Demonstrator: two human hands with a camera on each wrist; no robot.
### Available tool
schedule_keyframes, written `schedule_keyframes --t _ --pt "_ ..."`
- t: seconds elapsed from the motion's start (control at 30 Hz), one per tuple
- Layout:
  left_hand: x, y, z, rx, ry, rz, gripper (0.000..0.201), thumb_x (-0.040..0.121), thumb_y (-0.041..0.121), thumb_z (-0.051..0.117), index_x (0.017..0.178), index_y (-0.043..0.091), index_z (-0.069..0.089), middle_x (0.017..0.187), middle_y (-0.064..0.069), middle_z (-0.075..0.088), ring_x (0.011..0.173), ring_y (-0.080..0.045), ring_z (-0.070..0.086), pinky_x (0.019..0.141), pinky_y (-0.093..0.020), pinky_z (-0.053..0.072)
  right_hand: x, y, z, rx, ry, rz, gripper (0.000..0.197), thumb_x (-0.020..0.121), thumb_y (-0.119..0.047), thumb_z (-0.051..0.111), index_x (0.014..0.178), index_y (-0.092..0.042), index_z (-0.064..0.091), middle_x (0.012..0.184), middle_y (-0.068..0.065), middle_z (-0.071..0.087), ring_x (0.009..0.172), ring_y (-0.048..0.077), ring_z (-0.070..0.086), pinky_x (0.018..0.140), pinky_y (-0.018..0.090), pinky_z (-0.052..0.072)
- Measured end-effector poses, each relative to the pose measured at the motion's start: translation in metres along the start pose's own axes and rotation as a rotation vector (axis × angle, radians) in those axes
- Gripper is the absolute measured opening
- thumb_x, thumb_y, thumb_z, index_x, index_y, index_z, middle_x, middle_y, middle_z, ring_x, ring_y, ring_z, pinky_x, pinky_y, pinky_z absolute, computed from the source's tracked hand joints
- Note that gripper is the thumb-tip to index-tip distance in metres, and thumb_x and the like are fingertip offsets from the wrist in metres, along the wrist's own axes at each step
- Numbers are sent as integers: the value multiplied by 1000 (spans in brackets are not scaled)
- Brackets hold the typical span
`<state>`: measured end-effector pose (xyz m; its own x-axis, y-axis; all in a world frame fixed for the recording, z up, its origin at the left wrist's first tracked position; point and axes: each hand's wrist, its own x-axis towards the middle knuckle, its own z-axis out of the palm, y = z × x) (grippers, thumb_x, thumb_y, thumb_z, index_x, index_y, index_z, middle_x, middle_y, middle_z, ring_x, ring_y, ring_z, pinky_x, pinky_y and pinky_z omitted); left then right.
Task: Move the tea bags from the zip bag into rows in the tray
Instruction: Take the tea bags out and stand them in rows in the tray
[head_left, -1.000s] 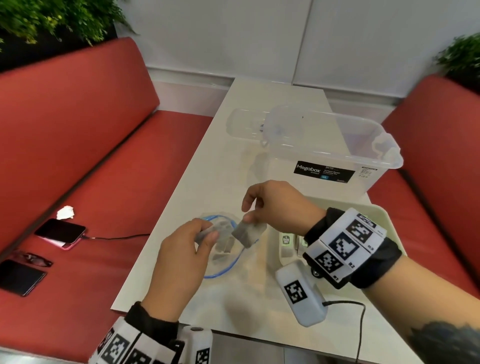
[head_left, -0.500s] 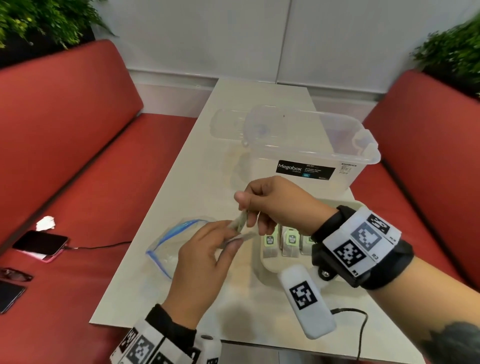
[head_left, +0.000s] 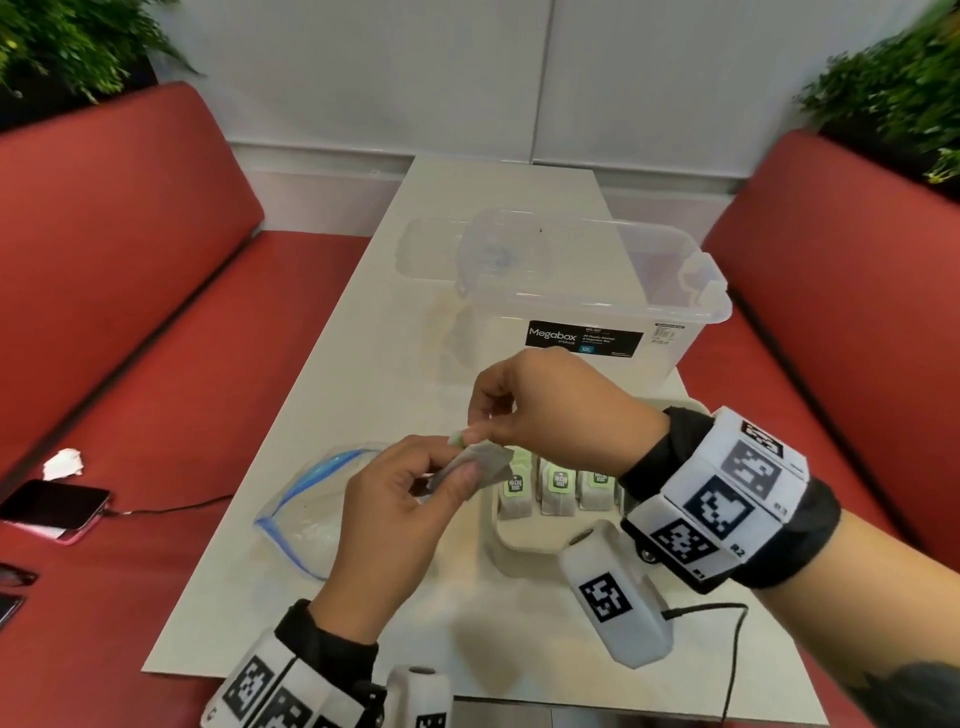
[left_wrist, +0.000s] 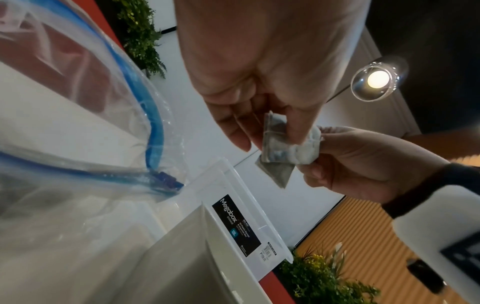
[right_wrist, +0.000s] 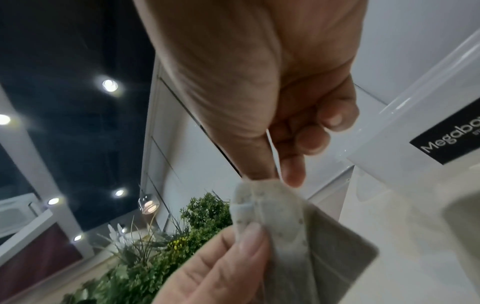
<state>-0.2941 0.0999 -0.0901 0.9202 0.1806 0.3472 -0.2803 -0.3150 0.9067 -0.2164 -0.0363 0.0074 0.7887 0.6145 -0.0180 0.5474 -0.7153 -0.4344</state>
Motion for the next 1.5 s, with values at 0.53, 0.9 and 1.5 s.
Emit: schedule_keyframes --t 0.53,0.9,1.5 --pt "9 -1 26 -54 -125 -7 16 74 38 63 73 26 72 82 7 68 79 -13 63 68 -17 47 -12 38 -13 156 -132 43 11 81 -29 71 91 -25 71 83 -3 70 67 5 59 68 24 49" --pt "9 -10 41 -9 -158 -44 16 73 43 65 78 30 72 100 18 66 97 -1 61 73 -9 45 -8 96 -19 -239 -331 118 9 79 -26 72 77 -26 63 64 -12 57 63 9 56 65 28 48" --pt "-11 -26 33 86 -95 -65 16 72 47 61 83 38 68 94 19 65 91 -5 62 70 -8 45 35 160 34 -505 -677 143 4 79 -17 65 82 -19 63 81 -4 60 76 17 55 65 24 40"
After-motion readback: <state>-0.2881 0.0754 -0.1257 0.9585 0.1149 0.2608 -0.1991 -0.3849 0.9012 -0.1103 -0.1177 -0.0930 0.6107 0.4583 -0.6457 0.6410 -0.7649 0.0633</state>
